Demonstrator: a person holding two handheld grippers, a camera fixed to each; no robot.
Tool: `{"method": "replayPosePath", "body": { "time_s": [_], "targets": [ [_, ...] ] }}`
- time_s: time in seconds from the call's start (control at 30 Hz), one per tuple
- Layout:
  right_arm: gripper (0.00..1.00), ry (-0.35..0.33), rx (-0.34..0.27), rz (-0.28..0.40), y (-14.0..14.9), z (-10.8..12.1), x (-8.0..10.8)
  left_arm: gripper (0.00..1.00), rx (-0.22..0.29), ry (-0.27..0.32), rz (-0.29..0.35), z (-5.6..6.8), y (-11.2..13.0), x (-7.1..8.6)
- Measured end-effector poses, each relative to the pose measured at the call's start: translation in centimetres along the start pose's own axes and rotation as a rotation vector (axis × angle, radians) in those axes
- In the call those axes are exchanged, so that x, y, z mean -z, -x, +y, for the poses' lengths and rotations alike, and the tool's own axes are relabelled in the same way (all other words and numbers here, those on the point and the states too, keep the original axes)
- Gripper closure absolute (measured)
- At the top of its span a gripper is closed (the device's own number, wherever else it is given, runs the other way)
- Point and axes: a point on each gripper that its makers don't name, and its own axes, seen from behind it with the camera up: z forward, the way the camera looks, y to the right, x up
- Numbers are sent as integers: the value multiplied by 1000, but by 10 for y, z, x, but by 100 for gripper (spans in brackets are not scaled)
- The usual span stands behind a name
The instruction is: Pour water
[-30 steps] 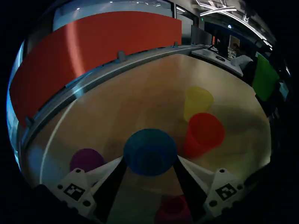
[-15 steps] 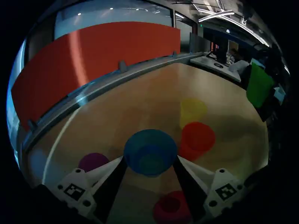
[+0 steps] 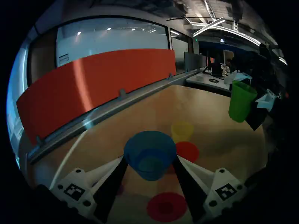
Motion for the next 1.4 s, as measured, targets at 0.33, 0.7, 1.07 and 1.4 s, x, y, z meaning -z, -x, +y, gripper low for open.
{"method": "replayPosePath", "body": {
  "time_s": [0.33,0.7,1.07,1.4],
  "targets": [
    [8,2,-6,-2,-1,1,-1,16,57,3,173,0,-39,21],
    [7,4,-11,1,-4,0,-3,16,120,26,335,6,-72,44],
    [8,1,-10,7,-8,-4,-2,16,118,32,378,10,-85,58],
    [8,-2,-11,7,-7,-6,-3,16,112,25,380,10,-86,61]
  ]
}}
